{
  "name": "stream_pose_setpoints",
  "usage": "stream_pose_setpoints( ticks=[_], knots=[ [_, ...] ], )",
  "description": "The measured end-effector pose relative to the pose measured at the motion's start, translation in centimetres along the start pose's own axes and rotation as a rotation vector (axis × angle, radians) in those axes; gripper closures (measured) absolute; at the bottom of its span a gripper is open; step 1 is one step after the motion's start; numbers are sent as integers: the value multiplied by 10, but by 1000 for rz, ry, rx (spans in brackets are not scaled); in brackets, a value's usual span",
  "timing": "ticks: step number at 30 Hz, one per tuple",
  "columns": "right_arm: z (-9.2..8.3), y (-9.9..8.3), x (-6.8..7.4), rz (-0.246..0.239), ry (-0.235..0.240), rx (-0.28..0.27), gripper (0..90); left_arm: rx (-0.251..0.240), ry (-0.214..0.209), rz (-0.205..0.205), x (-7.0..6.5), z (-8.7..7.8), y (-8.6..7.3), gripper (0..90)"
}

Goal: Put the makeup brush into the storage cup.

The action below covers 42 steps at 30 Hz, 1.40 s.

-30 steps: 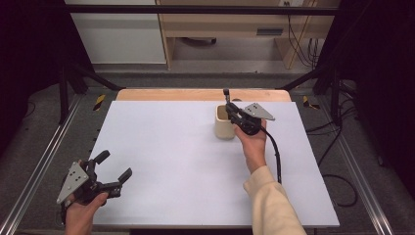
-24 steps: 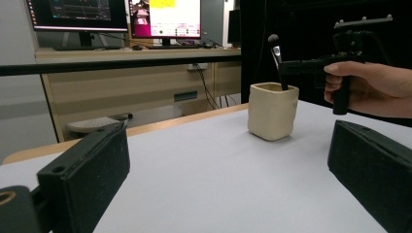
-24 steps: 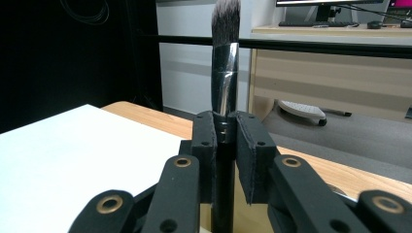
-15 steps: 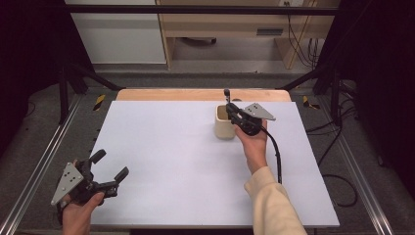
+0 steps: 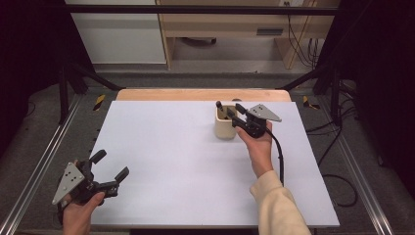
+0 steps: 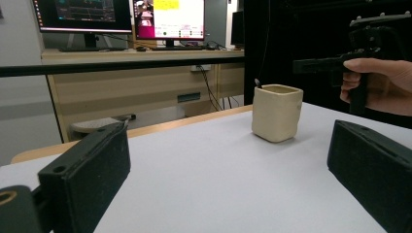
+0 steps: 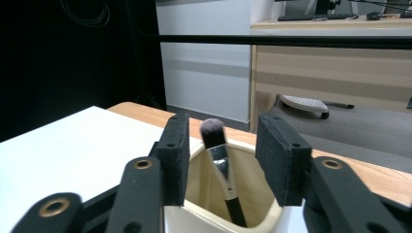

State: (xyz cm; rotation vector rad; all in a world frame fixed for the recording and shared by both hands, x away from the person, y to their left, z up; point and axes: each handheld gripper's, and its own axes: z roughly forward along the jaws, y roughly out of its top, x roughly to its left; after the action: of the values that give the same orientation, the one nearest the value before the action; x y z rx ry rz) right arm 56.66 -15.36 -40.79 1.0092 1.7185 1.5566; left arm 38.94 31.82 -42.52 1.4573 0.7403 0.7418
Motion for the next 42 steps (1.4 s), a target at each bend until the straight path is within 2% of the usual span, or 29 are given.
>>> stream_pose_setpoints(
  ticks=[11, 15, 20, 30, 42],
  knots=[
    [-10, 8, 0, -4, -4, 12, 381, 6, 1, 1, 1, 0, -1, 13],
    [-12, 11, 0, 7, -1, 34, 318, 6, 2, 2, 1, 0, -1, 13],
    [-15, 12, -1, 5, 7, 52, 309, 7, 5, 4, 1, 0, -1, 13],
    [-19, 17, -1, 5, 30, 48, 245, 10, 5, 4, 1, 0, -1, 12],
    [-22, 23, 6, -26, -22, 81, 65, 13, 6, 5, 2, 0, -2, 12]
  ],
)
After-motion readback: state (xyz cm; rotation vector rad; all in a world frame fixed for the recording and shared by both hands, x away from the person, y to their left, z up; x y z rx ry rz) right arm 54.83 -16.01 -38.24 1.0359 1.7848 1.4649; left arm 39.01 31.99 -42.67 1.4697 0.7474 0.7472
